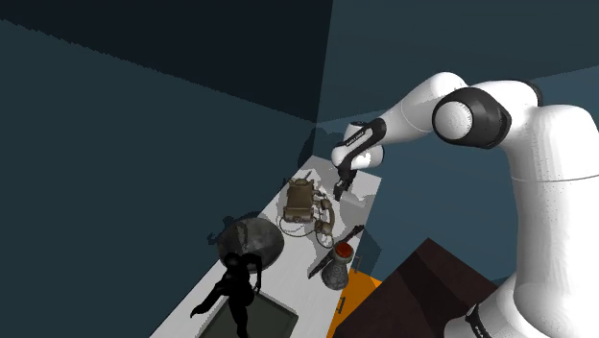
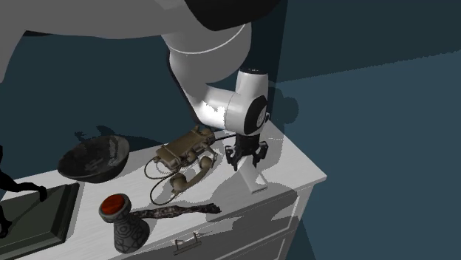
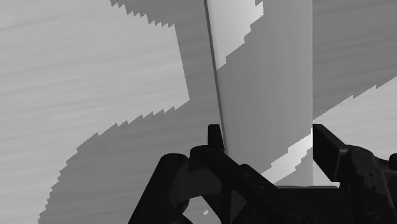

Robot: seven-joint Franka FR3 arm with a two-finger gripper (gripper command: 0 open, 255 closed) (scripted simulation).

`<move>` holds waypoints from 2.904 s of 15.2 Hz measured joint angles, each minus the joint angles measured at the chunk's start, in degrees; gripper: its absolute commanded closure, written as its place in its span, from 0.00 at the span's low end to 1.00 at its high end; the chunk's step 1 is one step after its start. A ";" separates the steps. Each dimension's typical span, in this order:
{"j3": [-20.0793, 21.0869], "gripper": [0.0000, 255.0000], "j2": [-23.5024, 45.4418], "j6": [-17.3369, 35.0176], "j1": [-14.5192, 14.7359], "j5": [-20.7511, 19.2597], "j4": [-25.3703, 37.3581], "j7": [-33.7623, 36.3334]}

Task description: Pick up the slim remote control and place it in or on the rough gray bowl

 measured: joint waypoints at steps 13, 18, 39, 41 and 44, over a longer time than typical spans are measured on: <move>-1.41 1.00 -7.67 -6.55 0.92 -1.69 -1.13 1.13; -1.85 1.00 -10.14 -9.38 1.13 -2.35 -0.73 1.50; -0.59 1.00 -20.47 -16.59 7.27 -5.58 -3.43 10.93; 0.23 1.00 -21.44 -16.22 8.99 -5.97 -4.68 13.61; 1.60 1.00 -22.71 -15.57 11.70 -6.53 -6.48 17.92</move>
